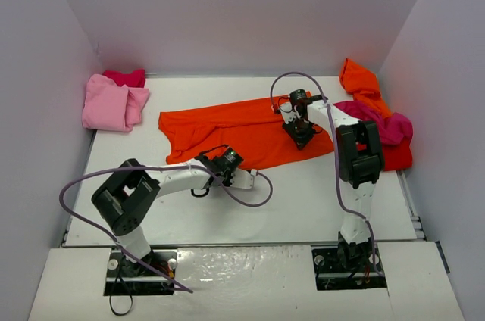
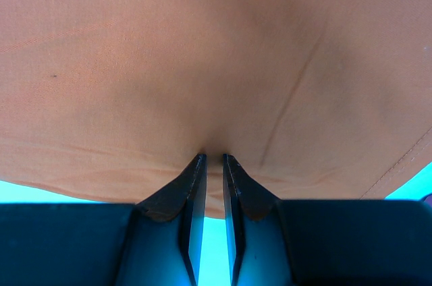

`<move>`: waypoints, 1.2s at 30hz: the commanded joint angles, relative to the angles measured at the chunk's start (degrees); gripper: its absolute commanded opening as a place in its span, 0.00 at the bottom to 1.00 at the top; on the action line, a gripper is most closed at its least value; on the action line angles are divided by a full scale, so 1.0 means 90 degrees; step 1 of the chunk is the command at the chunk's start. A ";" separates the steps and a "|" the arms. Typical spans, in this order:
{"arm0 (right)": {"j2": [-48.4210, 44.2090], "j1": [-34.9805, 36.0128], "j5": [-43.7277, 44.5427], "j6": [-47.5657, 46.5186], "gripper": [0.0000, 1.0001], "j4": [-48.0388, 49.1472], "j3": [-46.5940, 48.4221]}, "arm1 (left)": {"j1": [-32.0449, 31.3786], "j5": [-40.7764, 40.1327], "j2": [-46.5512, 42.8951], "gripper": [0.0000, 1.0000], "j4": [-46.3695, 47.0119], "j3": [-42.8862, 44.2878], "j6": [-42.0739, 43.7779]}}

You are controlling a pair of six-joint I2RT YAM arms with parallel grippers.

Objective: Fold and stack the t-shirts
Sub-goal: Grap the side of the flattened tshirt closest away from the robot with both arms

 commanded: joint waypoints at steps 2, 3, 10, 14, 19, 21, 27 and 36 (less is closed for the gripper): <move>-0.0007 0.0013 0.0049 -0.0024 0.14 -0.0104 0.0009 | -0.0024 0.0240 -0.0948 0.00 -0.1469 0.1115 -0.0165; 0.0009 0.0018 0.0049 -0.0024 0.14 -0.0104 0.0019 | -0.0029 0.0294 -0.1040 0.00 -0.1928 0.1403 -0.0176; 0.0099 0.0085 0.0056 0.0005 0.14 -0.0118 0.0034 | -0.0061 0.0735 -0.1011 0.00 -0.3945 0.2933 -0.0469; 0.0136 0.0157 0.0044 -0.0003 0.14 -0.0123 -0.0019 | -0.0143 0.1137 -0.0624 0.00 -0.5408 0.3941 -0.0654; 0.0099 0.0212 0.0046 -0.0041 0.14 -0.0104 -0.0091 | -0.0155 0.1645 -0.0146 0.09 -0.6519 0.4434 -0.0794; 0.0057 0.0222 0.0047 -0.0044 0.15 -0.0079 -0.0140 | -0.0167 0.1695 -0.0174 0.22 -0.6251 0.4144 -0.0850; 0.0035 0.0230 0.0066 -0.0044 0.16 -0.0055 -0.0165 | -0.0214 0.1591 -0.0523 0.53 -0.5267 0.3608 -0.1021; 0.0011 0.0264 0.0108 -0.0049 0.17 -0.0055 -0.0143 | -0.0270 0.2097 -0.1153 0.49 -0.5744 0.3554 -0.1064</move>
